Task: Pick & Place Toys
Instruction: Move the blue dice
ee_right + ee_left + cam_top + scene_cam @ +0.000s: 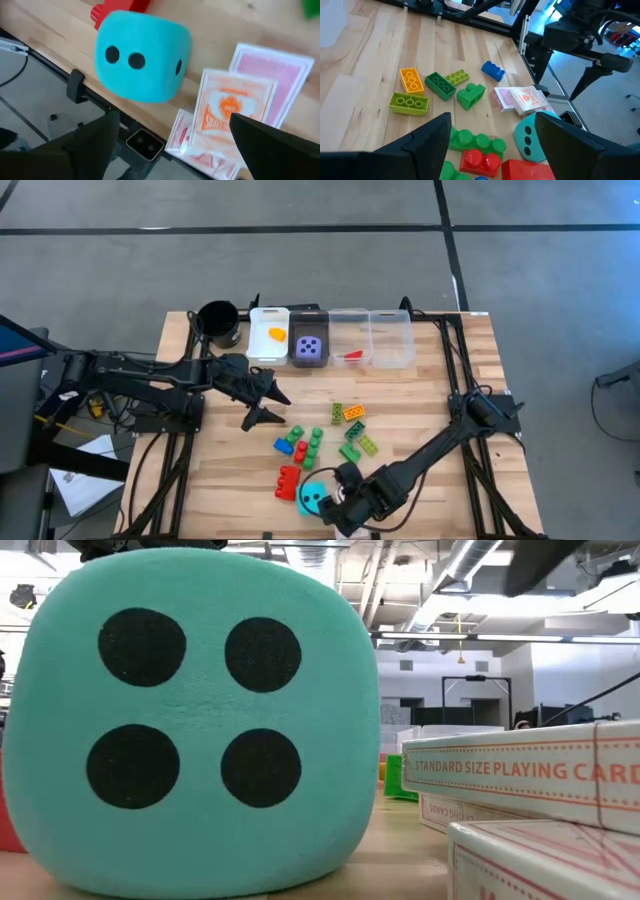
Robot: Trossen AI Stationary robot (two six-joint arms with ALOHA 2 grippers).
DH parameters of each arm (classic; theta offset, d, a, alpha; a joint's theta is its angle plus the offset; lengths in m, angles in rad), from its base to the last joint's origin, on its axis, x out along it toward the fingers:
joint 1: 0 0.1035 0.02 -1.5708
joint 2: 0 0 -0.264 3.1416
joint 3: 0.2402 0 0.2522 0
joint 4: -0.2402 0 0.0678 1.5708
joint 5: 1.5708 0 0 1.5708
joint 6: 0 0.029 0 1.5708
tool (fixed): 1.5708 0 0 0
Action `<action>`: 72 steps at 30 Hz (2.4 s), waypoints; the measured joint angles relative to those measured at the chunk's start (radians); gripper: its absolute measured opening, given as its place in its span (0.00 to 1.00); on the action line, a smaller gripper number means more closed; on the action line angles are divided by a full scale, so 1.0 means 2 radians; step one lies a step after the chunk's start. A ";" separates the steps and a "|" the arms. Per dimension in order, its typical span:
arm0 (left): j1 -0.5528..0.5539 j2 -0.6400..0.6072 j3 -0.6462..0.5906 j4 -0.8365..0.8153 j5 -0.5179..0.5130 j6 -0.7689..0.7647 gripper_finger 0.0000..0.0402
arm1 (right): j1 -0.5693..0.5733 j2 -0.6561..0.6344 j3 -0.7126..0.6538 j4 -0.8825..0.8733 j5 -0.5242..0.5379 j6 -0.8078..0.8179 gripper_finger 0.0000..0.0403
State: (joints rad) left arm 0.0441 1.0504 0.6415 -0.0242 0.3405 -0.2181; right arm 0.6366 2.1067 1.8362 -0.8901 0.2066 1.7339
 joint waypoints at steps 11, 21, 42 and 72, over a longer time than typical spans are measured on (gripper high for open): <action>0.000 0.000 0.000 0.000 -0.001 -0.016 0.70 | -0.014 0.000 0.000 -0.001 -0.038 -0.048 0.91; 0.000 0.000 0.000 -0.001 -0.020 -0.015 0.70 | -0.015 0.000 0.000 -0.006 -0.039 -0.048 0.91; -0.006 0.000 0.000 -0.001 -0.021 -0.023 0.69 | -0.025 -0.001 0.000 -0.007 -0.079 -0.047 0.91; -0.069 0.095 0.000 0.005 -0.067 -0.039 0.01 | -0.048 0.009 -0.004 -0.048 -0.085 -0.029 0.91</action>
State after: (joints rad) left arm -0.0940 1.2404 0.6422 -0.0134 0.2070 -0.2956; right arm 0.5403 2.1241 1.8290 -0.9871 0.0362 1.6755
